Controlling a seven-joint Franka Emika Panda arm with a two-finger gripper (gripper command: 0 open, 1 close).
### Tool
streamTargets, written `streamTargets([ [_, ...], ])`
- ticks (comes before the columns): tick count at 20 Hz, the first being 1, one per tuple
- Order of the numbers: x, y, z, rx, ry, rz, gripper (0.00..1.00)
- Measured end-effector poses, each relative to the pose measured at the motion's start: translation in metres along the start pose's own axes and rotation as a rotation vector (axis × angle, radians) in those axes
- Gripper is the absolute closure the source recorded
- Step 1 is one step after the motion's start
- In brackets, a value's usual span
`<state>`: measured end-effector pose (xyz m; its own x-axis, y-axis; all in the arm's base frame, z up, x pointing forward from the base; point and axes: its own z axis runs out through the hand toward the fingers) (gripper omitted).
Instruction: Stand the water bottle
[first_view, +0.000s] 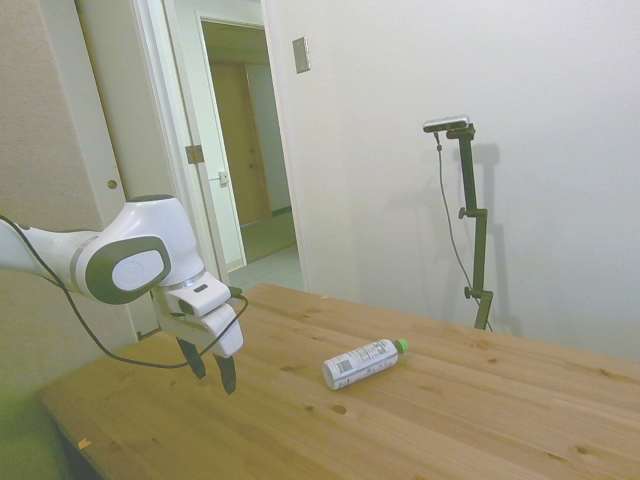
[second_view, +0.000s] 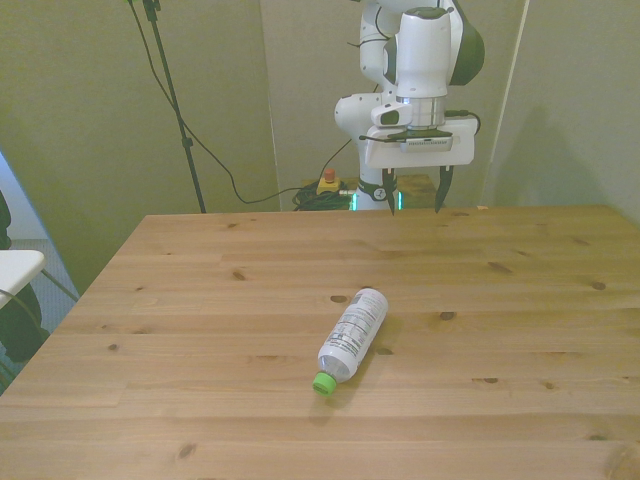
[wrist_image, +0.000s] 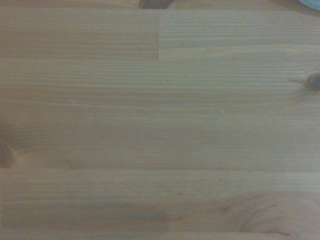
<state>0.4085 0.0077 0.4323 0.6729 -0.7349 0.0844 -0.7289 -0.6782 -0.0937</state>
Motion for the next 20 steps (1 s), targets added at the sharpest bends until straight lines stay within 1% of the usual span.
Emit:
streamTargets([
  [4,0.002,-0.002,-0.002,0.004,0.003,0.003,0.00],
  [6,0.011,-0.006,-0.011,0.022,0.015,0.013,0.00],
  [9,0.035,-0.012,-0.033,0.054,0.039,0.047,0.00],
  [12,0.069,-0.018,-0.051,0.079,0.054,0.097,0.00],
  [15,0.114,-0.027,-0.063,0.101,0.072,0.155,0.00],
  [18,0.158,-0.044,-0.065,0.116,0.087,0.213,0.00],
  [20,0.186,-0.057,-0.061,0.121,0.096,0.247,0.00],
])
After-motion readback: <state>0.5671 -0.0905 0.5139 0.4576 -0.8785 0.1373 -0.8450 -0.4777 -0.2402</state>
